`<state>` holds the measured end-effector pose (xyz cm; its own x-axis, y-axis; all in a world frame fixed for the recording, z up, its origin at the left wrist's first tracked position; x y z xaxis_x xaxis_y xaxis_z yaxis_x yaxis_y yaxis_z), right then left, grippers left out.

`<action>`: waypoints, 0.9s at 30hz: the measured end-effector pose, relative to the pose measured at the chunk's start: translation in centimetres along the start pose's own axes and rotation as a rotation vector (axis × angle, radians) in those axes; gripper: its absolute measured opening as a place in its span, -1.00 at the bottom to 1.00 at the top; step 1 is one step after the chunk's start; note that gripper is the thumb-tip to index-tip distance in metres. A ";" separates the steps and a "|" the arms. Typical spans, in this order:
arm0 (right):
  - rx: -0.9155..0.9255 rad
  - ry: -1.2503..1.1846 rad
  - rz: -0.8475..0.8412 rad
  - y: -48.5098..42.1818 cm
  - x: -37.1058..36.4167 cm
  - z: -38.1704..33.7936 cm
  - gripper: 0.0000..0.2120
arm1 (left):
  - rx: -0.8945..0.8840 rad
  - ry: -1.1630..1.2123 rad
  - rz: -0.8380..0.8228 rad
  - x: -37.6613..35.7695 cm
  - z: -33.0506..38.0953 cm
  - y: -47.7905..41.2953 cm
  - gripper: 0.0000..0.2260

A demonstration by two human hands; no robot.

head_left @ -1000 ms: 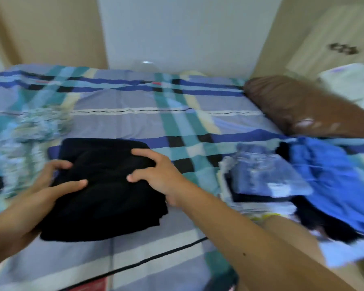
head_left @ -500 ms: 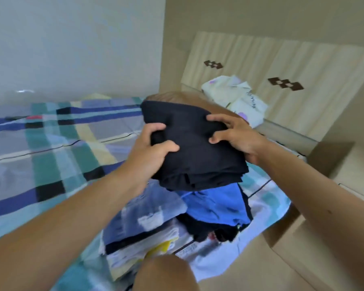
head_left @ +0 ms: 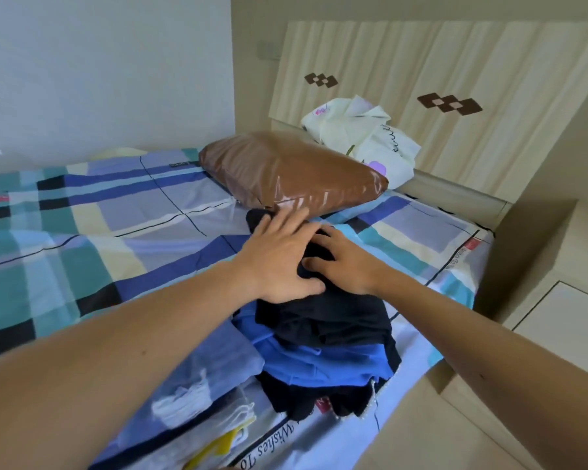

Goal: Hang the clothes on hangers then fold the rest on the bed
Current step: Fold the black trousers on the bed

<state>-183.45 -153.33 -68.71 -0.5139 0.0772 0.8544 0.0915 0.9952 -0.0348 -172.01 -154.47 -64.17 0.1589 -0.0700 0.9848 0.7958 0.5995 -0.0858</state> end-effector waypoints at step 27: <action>0.213 -0.549 0.167 0.4 -4.7 -20.8 -0.63 | 0.285 0.520 0.387 7.1 -16.4 19.7 -0.60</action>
<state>-163.24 -154.56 -61.92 -0.8770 0.1964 0.4385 0.0654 0.9529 -0.2961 -145.61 -156.21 -61.30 0.7144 -0.1388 0.6858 0.4532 0.8386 -0.3024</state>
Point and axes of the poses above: each hand's wrist, its own y-axis away from the middle knuckle, its own x-axis out of the back of the hand, z = x × y, the point moved 9 cm from there along -y, towards the middle knuckle, and after that the axes turned 5 degrees about x, right-handed, at the moved point
